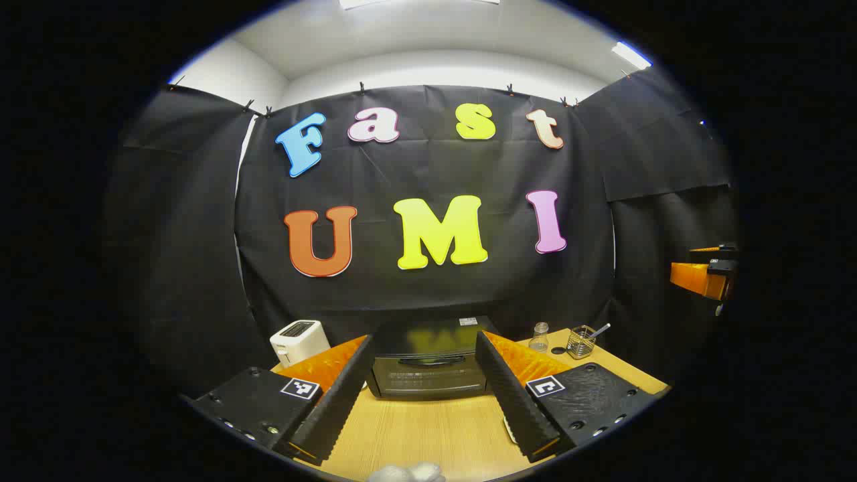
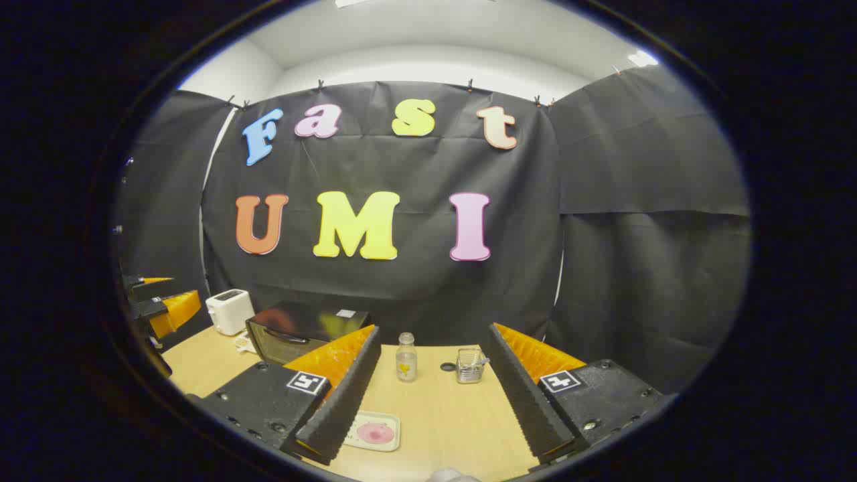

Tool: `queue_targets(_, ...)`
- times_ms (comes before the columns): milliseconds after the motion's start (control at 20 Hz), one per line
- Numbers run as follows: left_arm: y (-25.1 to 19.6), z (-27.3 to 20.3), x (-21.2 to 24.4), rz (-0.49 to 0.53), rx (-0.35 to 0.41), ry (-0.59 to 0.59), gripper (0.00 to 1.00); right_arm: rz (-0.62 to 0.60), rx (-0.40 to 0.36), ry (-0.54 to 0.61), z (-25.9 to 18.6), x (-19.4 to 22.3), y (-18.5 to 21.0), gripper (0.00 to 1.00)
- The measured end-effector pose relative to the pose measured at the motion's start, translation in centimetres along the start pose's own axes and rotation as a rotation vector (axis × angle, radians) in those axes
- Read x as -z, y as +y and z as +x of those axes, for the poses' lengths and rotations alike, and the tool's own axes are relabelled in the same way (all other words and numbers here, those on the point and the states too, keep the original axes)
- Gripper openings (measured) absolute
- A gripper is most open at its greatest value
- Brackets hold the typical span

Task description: Open the electric oven with the left hand, put the food in, and close the electric oven.

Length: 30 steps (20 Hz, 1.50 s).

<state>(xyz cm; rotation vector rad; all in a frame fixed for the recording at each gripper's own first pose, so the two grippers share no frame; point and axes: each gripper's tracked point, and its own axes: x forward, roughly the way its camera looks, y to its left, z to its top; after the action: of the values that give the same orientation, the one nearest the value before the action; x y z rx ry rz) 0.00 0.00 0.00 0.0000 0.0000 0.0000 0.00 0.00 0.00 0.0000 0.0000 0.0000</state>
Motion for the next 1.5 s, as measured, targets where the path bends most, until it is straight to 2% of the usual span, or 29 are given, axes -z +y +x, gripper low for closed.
queue_targets(100,0.3,0.5,-0.1,0.003,-0.008,0.001,0.96,-0.007,-0.006,0.004,0.3,0.0,0.3,0.96)
queue_targets(150,0.3,0.7,-0.1,0.004,-0.010,-0.004,1.00,-0.013,-0.007,0.004,0.3,0.0,0.4,0.96)
queue_targets(200,0.4,1.0,-0.2,0.003,-0.012,-0.005,0.96,-0.018,-0.005,0.003,0.4,0.0,0.4,0.96)
queue_targets(300,0.4,1.5,0.0,0.001,-0.014,-0.005,1.00,-0.017,-0.008,0.004,0.5,0.0,0.7,0.96)
queue_targets(400,0.4,2.0,0.2,0.004,-0.013,-0.002,0.96,-0.013,-0.011,0.006,0.6,0.1,0.8,0.96)
queue_targets(450,0.3,2.2,0.3,0.005,-0.012,-0.001,1.00,-0.014,-0.011,0.009,0.7,0.3,0.8,0.96)
queue_targets(500,0.2,2.4,0.4,0.006,-0.011,-0.001,0.96,-0.014,-0.012,0.012,0.7,0.4,0.9,0.96)
queue_targets(800,-0.2,4.8,1.6,-0.005,0.003,0.004,0.96,-0.014,0.008,0.026,0.6,0.6,0.3,0.96)
queue_targets(850,-0.3,5.6,1.8,-0.005,0.006,0.004,0.96,-0.020,0.016,0.029,0.4,0.8,0.0,1.00)
queue_targets(900,-0.4,6.4,2.1,-0.004,0.010,0.006,0.96,-0.024,0.023,0.030,0.2,0.7,-0.3,0.96)
queue_targets(1000,-0.9,8.2,2.7,-0.003,0.023,0.005,0.96,-0.027,0.040,0.037,-0.2,0.7,-0.8,1.00)
queue_targets(1100,-1.1,9.9,3.4,-0.007,0.028,0.002,0.96,-0.025,0.059,0.051,-0.9,1.0,-1.4,0.96)
queue_targets(1350,-2.3,14.9,5.9,-0.001,0.043,0.031,0.96,-0.010,0.119,0.081,-2.1,1.7,-3.4,0.96)
queue_targets(1450,-2.2,16.9,7.2,0.008,0.040,0.047,0.96,-0.006,0.140,0.097,-2.5,2.1,-3.9,1.00)
queue_targets(1500,-2.3,17.9,8.0,0.008,0.040,0.057,0.96,-0.001,0.149,0.103,-2.7,2.2,-4.2,0.96)
